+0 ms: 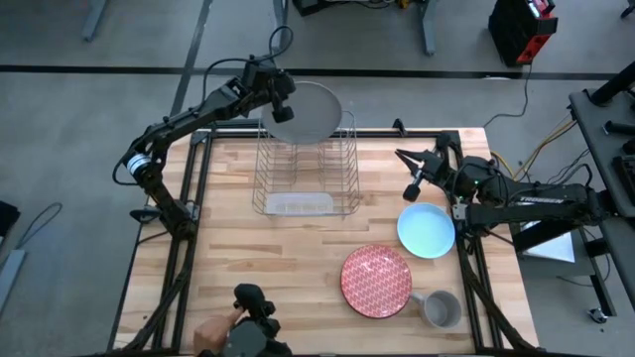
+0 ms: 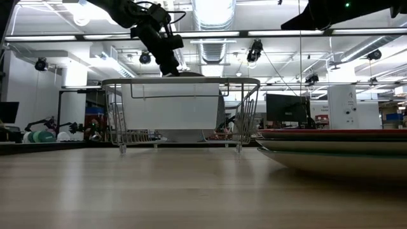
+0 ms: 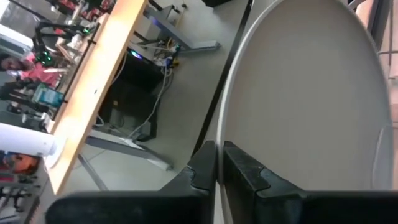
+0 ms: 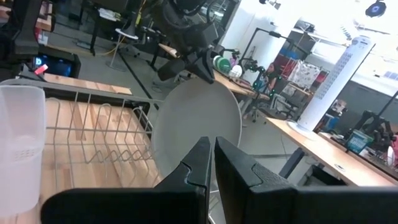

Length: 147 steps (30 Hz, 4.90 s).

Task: Sort dishes
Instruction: Put the gray plate into the dish rack, then put the red plate into the dish rack

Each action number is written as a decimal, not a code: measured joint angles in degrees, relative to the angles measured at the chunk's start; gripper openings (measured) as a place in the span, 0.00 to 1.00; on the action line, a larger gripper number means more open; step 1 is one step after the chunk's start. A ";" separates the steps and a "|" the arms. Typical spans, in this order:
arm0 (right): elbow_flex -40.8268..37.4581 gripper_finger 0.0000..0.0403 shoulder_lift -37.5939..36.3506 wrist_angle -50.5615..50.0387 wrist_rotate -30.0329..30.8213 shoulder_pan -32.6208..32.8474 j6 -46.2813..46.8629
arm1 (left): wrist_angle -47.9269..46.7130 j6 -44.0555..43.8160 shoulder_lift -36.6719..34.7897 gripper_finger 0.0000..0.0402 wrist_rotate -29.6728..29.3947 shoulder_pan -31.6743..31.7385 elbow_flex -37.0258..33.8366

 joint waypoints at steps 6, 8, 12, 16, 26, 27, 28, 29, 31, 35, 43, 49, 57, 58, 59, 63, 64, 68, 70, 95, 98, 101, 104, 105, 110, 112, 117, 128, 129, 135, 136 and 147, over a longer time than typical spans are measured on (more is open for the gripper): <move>0.00 0.03 0.00 -0.27 -0.02 0.00 0.56 | -0.30 -1.66 -0.02 0.09 1.74 -0.02 0.00; 0.00 0.03 0.00 -0.27 -0.02 0.00 0.82 | -0.35 -2.05 -0.02 0.11 1.90 -0.02 0.00; 0.00 0.03 0.00 -0.27 -0.02 0.00 0.89 | -1.61 -2.75 -0.04 0.18 -0.13 -0.02 0.20; -0.02 0.03 0.00 -0.27 -0.04 0.00 0.89 | -3.52 -2.67 -0.65 0.26 -3.62 0.00 0.79; -0.04 0.03 0.02 0.11 -0.04 -0.01 1.61 | -18.89 -9.84 -3.19 0.36 -1.29 -1.99 9.27; -0.04 0.03 0.02 0.24 -0.04 -0.01 1.92 | -21.13 -11.50 -3.51 0.36 1.54 -2.58 10.57; -0.04 0.03 0.00 0.22 -0.03 -0.02 1.98 | -23.05 -12.96 -3.72 0.36 5.43 -3.27 11.72; -0.04 0.03 0.00 0.11 -0.04 -0.02 2.02 | -24.35 -14.27 -3.95 0.36 10.93 -3.99 12.80; -0.01 0.03 0.17 -0.09 -0.04 -0.02 2.06 | -25.90 -16.18 -4.52 0.36 23.69 -5.77 14.00; 0.12 0.03 0.33 -0.26 -0.97 -0.02 4.35 | -25.15 -19.79 -6.17 0.34 37.77 -12.65 13.59; 0.83 0.03 0.33 -4.86 -9.23 0.00 13.89 | -21.82 -22.15 -6.58 0.29 21.90 -33.78 5.18; 0.83 0.03 0.29 -12.63 -11.01 0.04 18.79 | -20.08 -28.28 -6.86 0.29 13.93 -46.29 -2.39; 0.83 0.03 0.33 -20.94 -26.61 0.17 35.26 | -6.67 -30.32 -6.84 0.29 8.16 -56.52 -13.24; 0.83 0.03 0.34 -22.33 -27.37 0.17 37.42 | -4.06 -30.77 -6.84 0.29 6.49 -57.33 -14.76; 0.83 0.03 0.49 -23.81 -27.49 0.17 39.25 | -1.67 -31.24 -6.81 0.29 4.55 -57.95 -16.23; 0.83 0.03 1.58 -29.96 -27.49 0.59 43.70 | 7.70 -31.75 -6.53 0.29 -1.04 -59.60 -21.39; 0.83 0.03 2.03 -31.07 -27.49 1.01 43.92 | 9.89 -31.78 -6.34 0.29 -1.59 -60.04 -22.33; 0.83 0.03 4.64 -34.35 -27.59 3.45 42.49 | 14.50 -33.22 -4.71 0.29 -2.71 -61.29 -23.45; 0.81 0.03 6.18 -34.54 -27.70 4.87 41.67 | 15.77 -34.81 -3.46 0.29 -3.16 -61.46 -23.47; 2.26 0.38 22.44 -33.92 -30.03 18.39 45.05 | 17.04 -45.58 21.96 0.29 -2.15 -66.74 -7.69; 2.14 0.42 24.76 -33.19 -30.01 19.07 45.40 | 17.90 -48.25 23.01 0.29 -2.14 -66.88 -7.69; 2.14 0.44 27.34 -32.41 -30.01 19.06 45.36 | 18.13 -50.67 24.08 0.29 -2.12 -67.04 -7.69; 2.14 0.45 29.96 -32.29 -29.97 19.06 44.10 | 18.42 -52.33 24.94 0.29 -2.13 -67.22 -7.38; 2.14 0.45 30.65 -32.12 -29.97 19.06 43.98 | 18.42 -52.87 25.32 0.29 -2.11 -67.28 -7.23; 2.14 0.45 32.78 -31.06 -30.07 19.04 43.27 | 18.98 -55.61 27.03 0.29 -2.16 -67.47 -6.47; 2.14 0.45 33.21 -30.85 -30.38 19.04 42.78 | 19.05 -56.91 27.50 0.29 -2.16 -67.54 -6.45; 2.16 0.45 33.31 -30.00 -31.65 19.04 42.60 | 19.45 -59.30 28.30 0.29 -3.64 -67.59 -6.44; 2.10 0.42 34.82 -24.91 -34.35 18.95 46.21 | 20.04 -60.73 29.05 0.29 -6.63 -67.60 -6.62; 2.09 0.41 35.02 -24.50 -34.34 18.92 46.88 | 20.06 -60.80 29.05 0.29 -7.02 -67.62 -6.62; 2.03 0.30 36.47 -22.45 -35.65 18.86 47.59 | 19.90 -61.82 29.13 0.29 -10.69 -67.76 -6.73; 2.03 0.28 36.82 -22.14 -35.95 18.86 47.60 | 19.88 -62.05 29.15 0.29 -11.35 -67.76 -6.75; 2.18 0.05 34.45 -20.95 -37.41 16.32 47.97 | 22.63 -61.52 28.59 0.29 -14.69 -67.73 -6.82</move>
